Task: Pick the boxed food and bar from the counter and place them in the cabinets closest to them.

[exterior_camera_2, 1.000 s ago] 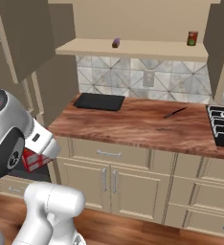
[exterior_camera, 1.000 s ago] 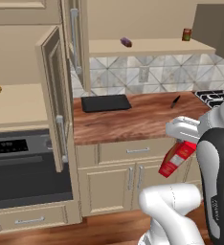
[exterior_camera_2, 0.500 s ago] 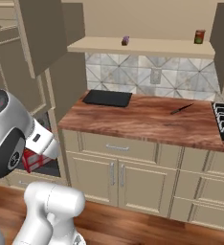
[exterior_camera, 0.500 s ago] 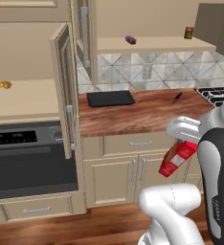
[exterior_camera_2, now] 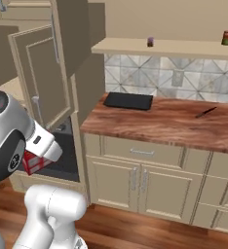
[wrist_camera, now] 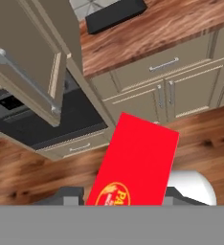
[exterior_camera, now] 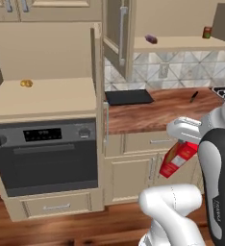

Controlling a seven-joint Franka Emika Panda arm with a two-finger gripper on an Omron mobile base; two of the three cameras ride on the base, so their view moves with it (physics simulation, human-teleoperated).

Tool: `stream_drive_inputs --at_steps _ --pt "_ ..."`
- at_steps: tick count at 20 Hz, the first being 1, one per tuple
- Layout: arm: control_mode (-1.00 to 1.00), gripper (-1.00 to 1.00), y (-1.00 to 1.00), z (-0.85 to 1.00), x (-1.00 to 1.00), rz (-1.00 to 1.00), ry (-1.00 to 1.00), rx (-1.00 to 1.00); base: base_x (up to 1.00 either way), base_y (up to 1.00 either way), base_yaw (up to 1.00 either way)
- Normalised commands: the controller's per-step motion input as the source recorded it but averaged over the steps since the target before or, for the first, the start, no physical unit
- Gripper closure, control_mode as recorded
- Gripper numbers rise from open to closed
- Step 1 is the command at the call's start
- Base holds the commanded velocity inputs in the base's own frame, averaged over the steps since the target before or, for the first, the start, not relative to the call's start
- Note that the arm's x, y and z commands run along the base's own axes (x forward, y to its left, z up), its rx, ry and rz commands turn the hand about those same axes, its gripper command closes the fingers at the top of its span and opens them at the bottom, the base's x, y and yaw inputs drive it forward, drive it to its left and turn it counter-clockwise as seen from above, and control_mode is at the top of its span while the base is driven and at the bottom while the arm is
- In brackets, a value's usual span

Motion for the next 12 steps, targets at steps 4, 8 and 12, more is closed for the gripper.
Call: stream_drive_inputs --at_steps 4,8,12 --pt "1.00 1.00 0.00 0.00 0.00 0.00 0.00 0.00 -0.16 0.65 0.00" --pt "1.00 1.00 0.00 0.00 0.00 0.00 0.00 0.00 -0.12 0.62 0.00" --pt "1.00 1.00 0.00 0.00 0.00 0.00 0.00 0.00 -0.06 0.69 0.00"
